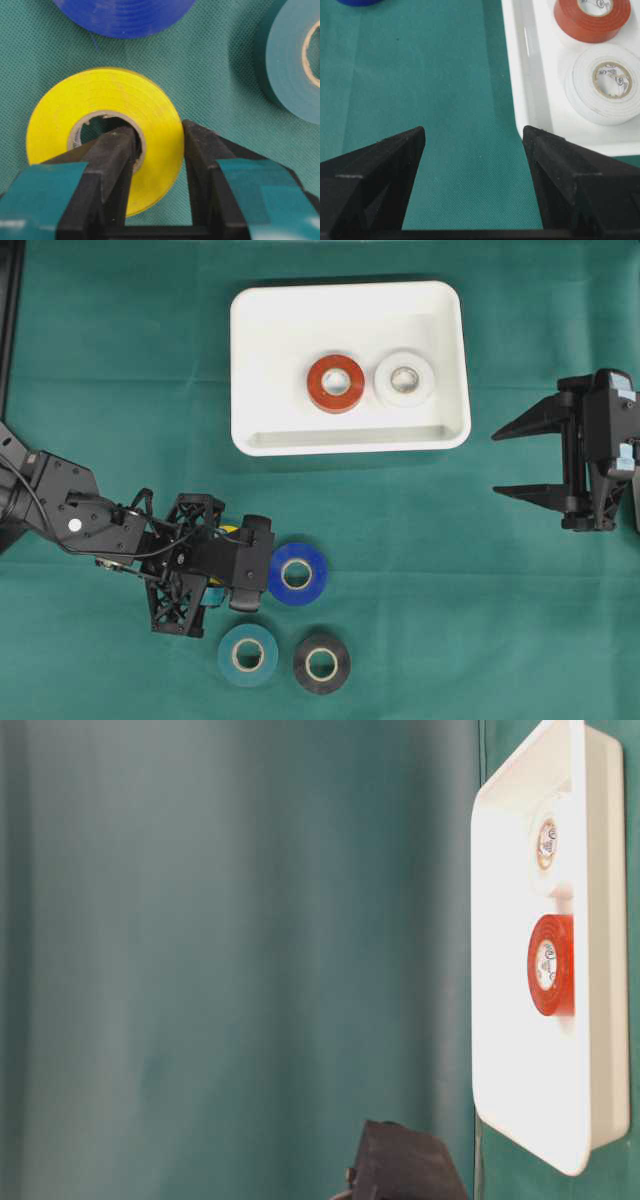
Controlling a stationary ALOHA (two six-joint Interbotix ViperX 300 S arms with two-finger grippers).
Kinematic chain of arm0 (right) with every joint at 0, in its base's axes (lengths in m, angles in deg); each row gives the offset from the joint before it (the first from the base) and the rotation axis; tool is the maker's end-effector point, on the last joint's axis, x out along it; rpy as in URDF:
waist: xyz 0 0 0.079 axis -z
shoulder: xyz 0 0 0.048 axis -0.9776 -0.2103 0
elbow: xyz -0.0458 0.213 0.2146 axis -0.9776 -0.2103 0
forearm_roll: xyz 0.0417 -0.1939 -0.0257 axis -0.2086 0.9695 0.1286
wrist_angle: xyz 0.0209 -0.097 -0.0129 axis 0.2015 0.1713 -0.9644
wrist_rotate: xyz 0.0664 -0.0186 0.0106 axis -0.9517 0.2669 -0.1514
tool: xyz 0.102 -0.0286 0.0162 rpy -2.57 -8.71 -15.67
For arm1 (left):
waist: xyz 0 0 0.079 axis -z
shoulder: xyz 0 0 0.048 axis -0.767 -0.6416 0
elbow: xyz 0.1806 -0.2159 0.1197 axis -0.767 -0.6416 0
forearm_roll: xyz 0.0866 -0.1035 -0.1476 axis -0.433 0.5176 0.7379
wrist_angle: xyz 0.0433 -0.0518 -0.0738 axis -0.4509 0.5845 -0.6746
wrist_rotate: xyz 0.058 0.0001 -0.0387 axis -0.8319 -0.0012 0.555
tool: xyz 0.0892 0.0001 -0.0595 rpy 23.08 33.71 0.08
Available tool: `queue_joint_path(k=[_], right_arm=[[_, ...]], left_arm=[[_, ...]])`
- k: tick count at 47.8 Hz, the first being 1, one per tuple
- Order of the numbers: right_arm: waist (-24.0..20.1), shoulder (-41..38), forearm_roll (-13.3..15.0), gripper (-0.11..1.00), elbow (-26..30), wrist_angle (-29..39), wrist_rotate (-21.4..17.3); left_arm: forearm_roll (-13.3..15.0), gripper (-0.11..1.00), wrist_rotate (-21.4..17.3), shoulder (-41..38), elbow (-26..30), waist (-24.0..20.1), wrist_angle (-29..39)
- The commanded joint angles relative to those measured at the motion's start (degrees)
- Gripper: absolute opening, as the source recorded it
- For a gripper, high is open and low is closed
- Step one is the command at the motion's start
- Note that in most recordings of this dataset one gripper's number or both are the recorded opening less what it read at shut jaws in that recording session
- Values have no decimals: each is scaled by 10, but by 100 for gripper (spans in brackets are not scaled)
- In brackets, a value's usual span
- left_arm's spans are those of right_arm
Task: Pick up the tape from a random location and place it into the white case.
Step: 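Lower the left gripper and close it on the yellow tape roll, then lift the yellow tape roll with the left gripper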
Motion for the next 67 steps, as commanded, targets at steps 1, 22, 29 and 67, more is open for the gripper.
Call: queue_joint_path(k=[1,22,29,67], right_arm=[[1,0,1,75,14,-4,1],[1,0,1,75,14,-4,1],[1,1,1,74,14,-3,1],[1,0,1,74,15,-2,1]], left_arm=[[-2,23,-1,7,7,-2,-2],[-2,23,1,19,14,4,13],[-2,23,1,51,23,8,47],[-4,23,1,204,109,8,245]])
